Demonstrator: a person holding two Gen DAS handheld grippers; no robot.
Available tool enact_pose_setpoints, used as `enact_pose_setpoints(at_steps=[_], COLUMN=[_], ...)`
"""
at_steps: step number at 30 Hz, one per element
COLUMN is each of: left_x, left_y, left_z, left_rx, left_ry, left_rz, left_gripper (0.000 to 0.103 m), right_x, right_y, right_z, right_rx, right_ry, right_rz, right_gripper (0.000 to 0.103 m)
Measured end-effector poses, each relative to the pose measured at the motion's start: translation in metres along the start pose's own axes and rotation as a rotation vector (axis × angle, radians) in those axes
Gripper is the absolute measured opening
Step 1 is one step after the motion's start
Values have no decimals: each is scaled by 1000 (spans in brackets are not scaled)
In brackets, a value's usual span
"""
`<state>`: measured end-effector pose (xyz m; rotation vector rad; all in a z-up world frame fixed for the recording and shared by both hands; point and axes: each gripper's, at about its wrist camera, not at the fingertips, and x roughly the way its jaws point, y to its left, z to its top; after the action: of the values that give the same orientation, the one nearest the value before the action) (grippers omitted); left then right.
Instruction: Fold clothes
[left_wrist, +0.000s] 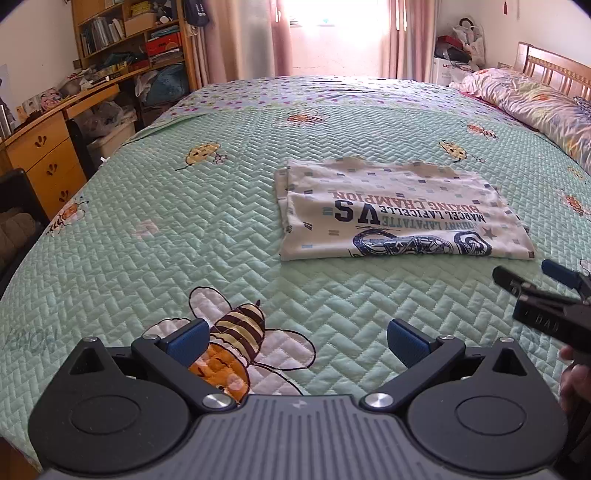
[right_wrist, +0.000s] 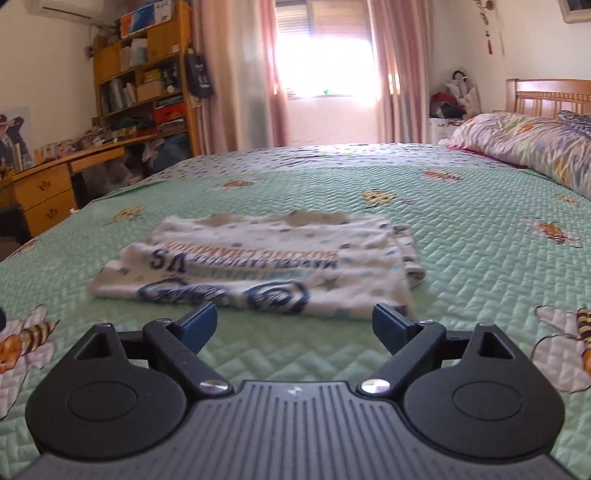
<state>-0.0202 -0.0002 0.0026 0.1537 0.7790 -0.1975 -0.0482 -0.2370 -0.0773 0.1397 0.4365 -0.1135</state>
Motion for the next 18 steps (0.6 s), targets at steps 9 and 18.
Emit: enact_pose_setpoints(at_steps=[9,18], left_x=[3,8], left_y=[0,4], left_z=[1,1], left_rx=[2,-4], left_ry=[4,12], left_rz=[-2,-3], left_gripper=[102,102], right_x=[4,15], right_y=[20,30], right_z=[7,11], right_rx=[-31,-42], right_ry=[4,9], right_rz=[31,43], right_gripper=[91,91])
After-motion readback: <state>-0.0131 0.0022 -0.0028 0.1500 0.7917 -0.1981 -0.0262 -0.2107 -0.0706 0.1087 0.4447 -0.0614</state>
